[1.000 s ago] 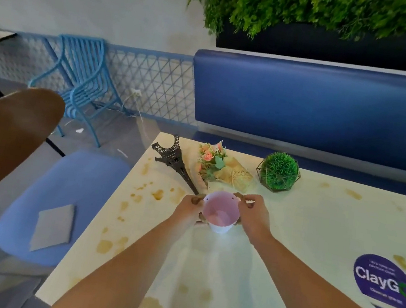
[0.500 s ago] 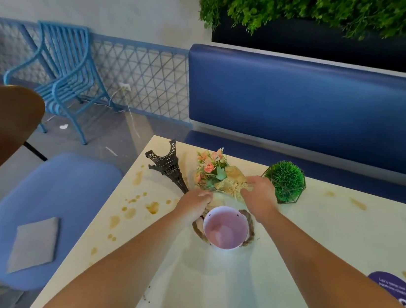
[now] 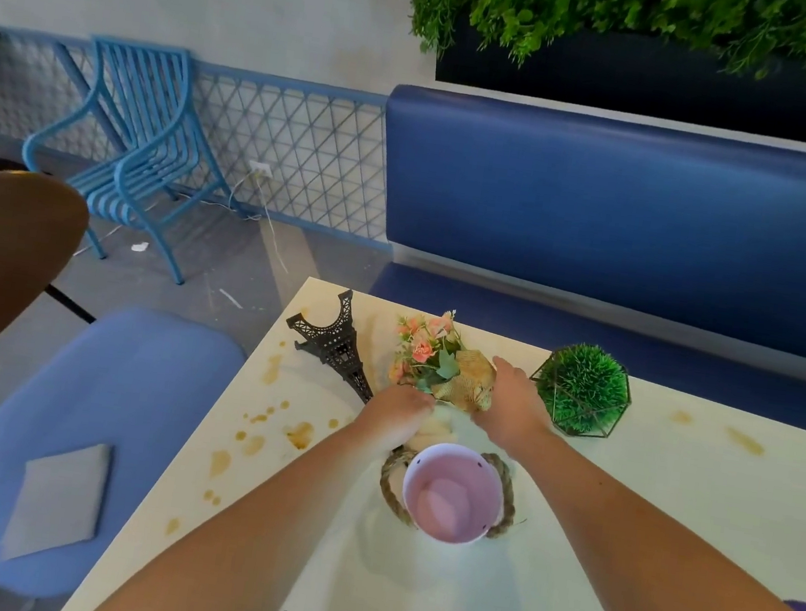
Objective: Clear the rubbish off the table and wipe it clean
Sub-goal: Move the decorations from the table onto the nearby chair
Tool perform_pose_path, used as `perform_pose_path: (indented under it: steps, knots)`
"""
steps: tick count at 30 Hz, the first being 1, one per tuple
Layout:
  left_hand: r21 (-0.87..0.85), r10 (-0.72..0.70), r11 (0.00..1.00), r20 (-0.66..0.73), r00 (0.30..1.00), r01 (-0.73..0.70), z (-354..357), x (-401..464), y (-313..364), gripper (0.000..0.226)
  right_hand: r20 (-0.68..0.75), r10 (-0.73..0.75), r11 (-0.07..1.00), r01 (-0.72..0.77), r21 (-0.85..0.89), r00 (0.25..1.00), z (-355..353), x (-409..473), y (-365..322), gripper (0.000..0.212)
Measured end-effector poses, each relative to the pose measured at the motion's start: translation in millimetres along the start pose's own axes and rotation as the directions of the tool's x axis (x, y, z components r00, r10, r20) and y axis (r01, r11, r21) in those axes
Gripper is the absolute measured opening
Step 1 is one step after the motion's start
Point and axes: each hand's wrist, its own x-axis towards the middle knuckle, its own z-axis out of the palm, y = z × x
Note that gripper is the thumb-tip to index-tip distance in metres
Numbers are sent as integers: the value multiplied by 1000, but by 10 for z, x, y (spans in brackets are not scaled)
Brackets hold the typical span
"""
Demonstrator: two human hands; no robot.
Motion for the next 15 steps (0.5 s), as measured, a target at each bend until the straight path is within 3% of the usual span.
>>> perform_pose_path:
  steps: [6, 9, 12, 15]
  knots:
    - [-39, -6, 999, -104, 995, 2, -24, -46, -20, 23, -79, 84, 970, -63, 234, 993, -8, -127, -51, 78]
    - [97, -3, 995, -203, 979, 24, -48, -61, 13, 21, -123, 100, 956, -61, 286, 987, -73, -220, -111, 83]
    - [175, 3, 983, -276, 961, 47, -66, -115, 37, 55, -153, 134, 926, -68, 371, 979, -156, -349, -160, 86]
    - [93, 47, 996, -321, 946, -18, -68, -205, 76, 63, -189, 140, 903, -47, 428, 972, -212, -507, -208, 86]
